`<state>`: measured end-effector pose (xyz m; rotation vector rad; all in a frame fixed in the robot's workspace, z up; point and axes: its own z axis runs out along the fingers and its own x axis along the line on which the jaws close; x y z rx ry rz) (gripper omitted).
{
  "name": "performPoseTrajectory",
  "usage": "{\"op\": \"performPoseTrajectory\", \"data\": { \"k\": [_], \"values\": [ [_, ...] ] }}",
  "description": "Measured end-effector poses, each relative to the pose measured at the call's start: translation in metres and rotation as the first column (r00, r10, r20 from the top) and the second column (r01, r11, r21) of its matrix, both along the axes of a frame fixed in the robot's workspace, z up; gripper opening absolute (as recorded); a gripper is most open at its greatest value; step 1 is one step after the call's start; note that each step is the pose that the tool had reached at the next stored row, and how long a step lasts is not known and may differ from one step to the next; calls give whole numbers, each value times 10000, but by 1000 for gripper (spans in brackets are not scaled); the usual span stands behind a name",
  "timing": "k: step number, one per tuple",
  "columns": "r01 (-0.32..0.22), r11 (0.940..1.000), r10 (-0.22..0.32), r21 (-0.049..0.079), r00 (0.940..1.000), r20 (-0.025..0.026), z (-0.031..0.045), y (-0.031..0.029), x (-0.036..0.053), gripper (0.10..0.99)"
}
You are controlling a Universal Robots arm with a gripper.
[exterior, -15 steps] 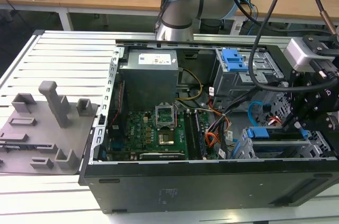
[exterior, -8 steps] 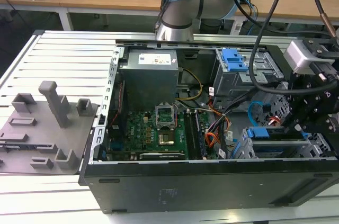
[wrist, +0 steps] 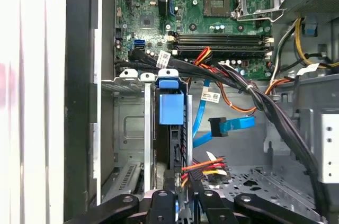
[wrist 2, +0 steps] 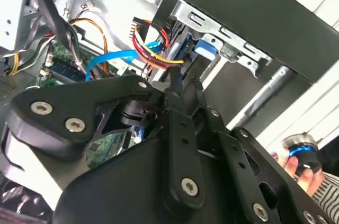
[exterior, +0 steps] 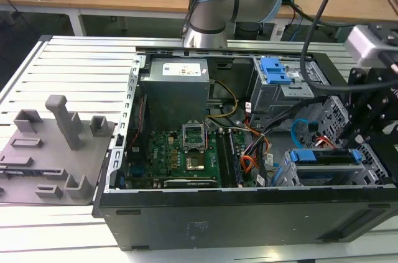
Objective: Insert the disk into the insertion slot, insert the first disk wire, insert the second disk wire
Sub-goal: 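Insert the first disk wire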
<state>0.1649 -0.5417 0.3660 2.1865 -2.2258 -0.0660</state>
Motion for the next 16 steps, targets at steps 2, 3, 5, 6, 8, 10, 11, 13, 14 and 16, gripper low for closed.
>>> {"op": "performPoseTrajectory", "data": {
  "k": [2,3,5,6,8,10,11,13,14,16],
  "values": [
    [-1,10000,1,-4,10000,3,93,7,0,106],
    [-1,10000,1,-6,10000,5,129,9,0,106],
    [-1,10000,1,-2,10000,8,161,9,1,106],
    [-1,10000,1,-3,10000,8,163,9,0,106],
    [-1,10000,1,-7,10000,9,165,9,-38,106],
    [-2,10000,2,-5,10000,8,163,9,-168,106],
    [0,10000,0,-4,10000,9,163,9,-208,106],
    [-2,10000,2,-6,10000,9,163,8,-212,106],
    [-1,10000,1,-5,10000,9,163,9,-214,106],
    [-1,10000,1,-5,10000,8,163,9,-215,106]
  ]
}}
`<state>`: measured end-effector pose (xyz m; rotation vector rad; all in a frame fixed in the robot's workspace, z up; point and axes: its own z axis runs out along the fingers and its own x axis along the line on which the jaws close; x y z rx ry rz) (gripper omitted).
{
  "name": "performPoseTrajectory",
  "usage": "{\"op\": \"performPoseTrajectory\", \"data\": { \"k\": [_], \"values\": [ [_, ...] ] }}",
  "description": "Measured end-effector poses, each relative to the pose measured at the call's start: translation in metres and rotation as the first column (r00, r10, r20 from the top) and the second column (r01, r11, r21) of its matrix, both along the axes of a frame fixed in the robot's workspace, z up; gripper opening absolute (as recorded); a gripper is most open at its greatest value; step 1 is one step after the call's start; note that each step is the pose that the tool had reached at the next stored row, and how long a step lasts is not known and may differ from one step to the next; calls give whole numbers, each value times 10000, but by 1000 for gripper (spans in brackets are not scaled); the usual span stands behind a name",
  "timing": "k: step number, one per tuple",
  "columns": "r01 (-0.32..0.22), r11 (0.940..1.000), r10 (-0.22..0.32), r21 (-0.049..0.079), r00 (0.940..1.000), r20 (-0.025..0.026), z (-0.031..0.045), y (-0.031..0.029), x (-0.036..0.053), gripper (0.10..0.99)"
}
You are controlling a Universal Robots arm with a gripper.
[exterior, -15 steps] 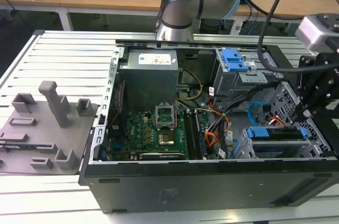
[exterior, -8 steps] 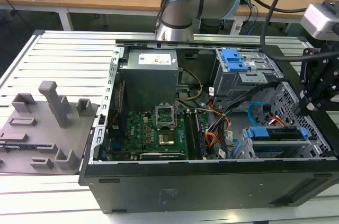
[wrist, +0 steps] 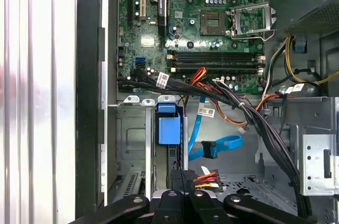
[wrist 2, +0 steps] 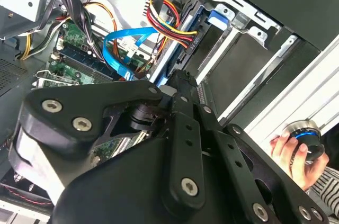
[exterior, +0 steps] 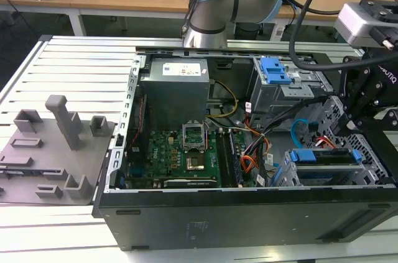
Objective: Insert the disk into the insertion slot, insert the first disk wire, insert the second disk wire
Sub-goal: 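Insert the first disk wire, then insert the second disk wire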
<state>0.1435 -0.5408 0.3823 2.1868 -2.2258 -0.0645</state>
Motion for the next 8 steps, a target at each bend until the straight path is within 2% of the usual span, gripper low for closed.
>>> {"op": "performPoseTrajectory", "data": {
  "k": [8],
  "values": [
    [0,10000,0,0,10000,0,0,0,-2,106]
  ]
}}
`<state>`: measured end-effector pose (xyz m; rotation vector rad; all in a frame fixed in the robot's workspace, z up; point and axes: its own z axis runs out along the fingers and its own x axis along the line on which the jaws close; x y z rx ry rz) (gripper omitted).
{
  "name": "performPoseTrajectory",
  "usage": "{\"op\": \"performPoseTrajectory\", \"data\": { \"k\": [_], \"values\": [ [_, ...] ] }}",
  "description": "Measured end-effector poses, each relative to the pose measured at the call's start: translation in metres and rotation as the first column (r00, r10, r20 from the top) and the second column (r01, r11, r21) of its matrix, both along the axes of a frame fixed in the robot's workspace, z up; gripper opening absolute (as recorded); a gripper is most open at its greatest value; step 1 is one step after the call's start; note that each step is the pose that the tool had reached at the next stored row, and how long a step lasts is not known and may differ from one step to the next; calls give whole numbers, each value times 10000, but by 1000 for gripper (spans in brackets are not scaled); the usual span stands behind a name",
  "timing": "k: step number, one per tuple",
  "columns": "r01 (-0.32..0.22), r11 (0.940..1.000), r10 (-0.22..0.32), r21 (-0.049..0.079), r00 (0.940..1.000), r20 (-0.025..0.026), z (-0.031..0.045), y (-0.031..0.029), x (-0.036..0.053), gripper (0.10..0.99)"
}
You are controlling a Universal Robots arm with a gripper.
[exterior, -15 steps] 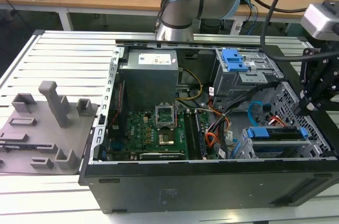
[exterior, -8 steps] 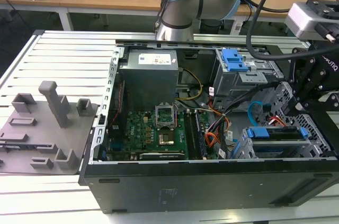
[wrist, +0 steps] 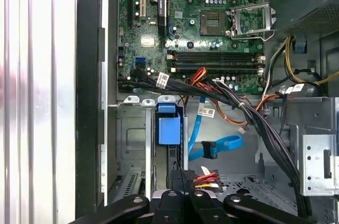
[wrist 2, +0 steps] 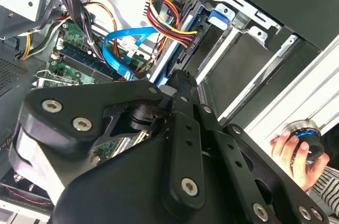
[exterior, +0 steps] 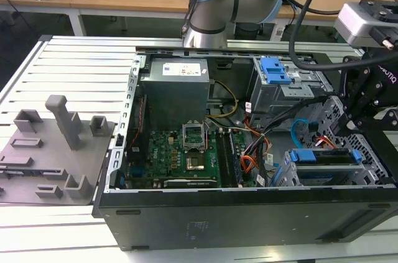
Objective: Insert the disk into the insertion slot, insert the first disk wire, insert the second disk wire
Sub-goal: 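Insert the second disk wire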
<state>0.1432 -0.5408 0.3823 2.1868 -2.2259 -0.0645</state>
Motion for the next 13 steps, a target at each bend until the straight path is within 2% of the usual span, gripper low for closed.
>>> {"op": "performPoseTrajectory", "data": {
  "k": [3,6,7,8,10,13],
  "values": [
    [0,10000,0,0,10000,0,0,0,-1,114],
    [0,10000,0,0,10000,0,0,0,-2,294],
    [0,10000,0,0,10000,0,0,0,-2,294],
    [0,10000,0,0,10000,0,0,0,-2,361],
    [0,10000,0,0,10000,0,0,14,-3,361],
    [1,10000,-1,0,10000,0,0,93,-3,361]
  ]
}}
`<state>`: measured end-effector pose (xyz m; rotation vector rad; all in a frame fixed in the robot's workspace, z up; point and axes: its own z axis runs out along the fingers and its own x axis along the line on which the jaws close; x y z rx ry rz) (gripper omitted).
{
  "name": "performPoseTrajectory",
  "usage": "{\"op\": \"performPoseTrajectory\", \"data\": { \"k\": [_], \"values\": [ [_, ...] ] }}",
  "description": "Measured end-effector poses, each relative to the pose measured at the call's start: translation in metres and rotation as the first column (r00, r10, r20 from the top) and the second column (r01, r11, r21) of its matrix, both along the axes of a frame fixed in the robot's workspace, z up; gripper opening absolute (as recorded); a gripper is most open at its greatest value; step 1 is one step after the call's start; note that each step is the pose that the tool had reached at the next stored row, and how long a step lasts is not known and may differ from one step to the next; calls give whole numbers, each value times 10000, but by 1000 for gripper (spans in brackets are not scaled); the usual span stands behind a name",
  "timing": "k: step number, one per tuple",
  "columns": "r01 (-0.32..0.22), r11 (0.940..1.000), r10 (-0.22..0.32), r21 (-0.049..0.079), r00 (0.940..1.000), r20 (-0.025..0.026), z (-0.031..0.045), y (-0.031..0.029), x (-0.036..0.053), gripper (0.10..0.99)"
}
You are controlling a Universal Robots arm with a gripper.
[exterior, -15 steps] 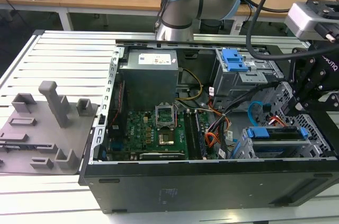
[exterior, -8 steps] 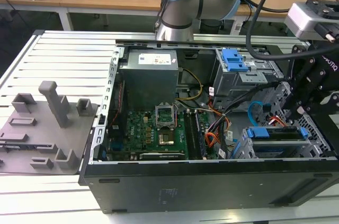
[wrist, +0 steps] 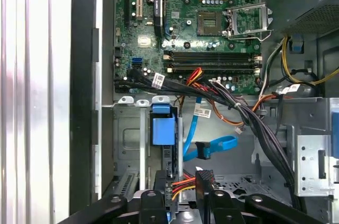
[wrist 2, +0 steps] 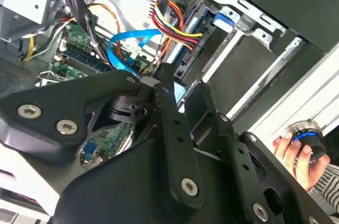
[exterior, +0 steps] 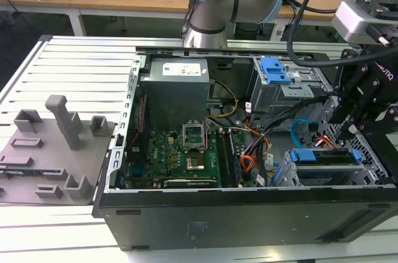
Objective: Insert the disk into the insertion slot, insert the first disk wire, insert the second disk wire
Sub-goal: 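Insert the second disk wire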
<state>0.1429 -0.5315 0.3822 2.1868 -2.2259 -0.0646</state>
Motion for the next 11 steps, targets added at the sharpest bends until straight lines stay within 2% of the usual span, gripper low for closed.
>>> {"op": "performPoseTrajectory", "data": {
  "k": [3,4,5,7,9,11],
  "values": [
    [-12,10000,12,0,10000,0,0,100,0,361],
    [-289,9996,289,0,9996,0,-1,121,0,361],
    [-732,9973,732,0,9973,0,-2,121,0,361],
    [-1161,9932,1161,-1,9932,0,-4,124,0,361],
    [-1251,9921,1251,-2,9921,0,-22,146,-22,361],
    [-1243,9922,1243,-6,9922,0,-73,173,-96,361]
  ]
}}
